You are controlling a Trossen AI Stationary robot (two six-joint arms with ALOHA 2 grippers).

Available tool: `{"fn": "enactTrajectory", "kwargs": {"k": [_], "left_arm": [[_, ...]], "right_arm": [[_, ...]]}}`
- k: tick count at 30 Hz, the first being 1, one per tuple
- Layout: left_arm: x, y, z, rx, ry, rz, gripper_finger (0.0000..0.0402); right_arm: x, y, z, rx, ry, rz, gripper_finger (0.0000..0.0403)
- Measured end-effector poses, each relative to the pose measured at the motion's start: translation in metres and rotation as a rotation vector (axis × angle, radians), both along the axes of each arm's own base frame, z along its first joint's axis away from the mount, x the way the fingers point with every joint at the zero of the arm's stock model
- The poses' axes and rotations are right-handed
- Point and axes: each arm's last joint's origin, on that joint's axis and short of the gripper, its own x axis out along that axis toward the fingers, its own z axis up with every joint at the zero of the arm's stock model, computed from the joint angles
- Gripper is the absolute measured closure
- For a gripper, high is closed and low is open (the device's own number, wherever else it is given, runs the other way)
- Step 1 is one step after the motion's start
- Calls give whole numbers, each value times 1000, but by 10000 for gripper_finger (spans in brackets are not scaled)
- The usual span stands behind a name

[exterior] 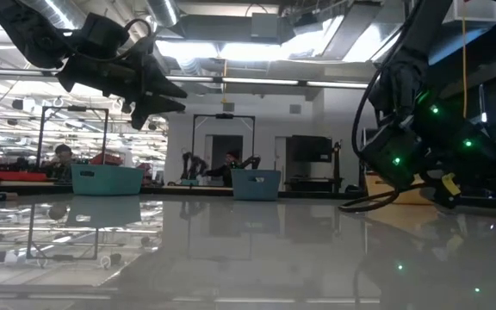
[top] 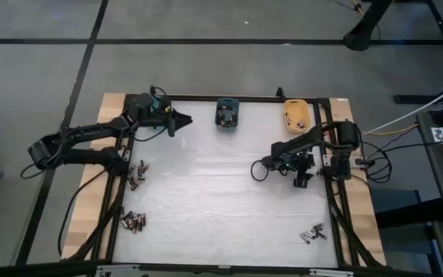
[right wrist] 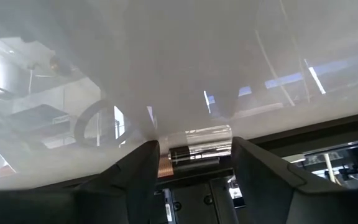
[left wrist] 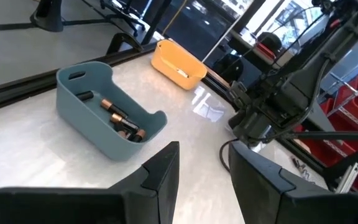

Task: Sort batteries
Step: Put the silver battery into the yellow bin

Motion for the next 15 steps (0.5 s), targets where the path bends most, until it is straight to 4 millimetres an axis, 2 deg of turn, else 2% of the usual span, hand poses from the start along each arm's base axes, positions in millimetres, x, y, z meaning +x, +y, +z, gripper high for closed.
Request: {"fn": "enactTrajectory", "kwargs": {"k": [6,15], "left_arm": [[0,0,0,4,0,-1,273],[0,0,0,11,0,-3,273]], "right_arm": [[0,0,0,15,-1,-11,179],[-1,-5,1,49,7,-27,61]]}}
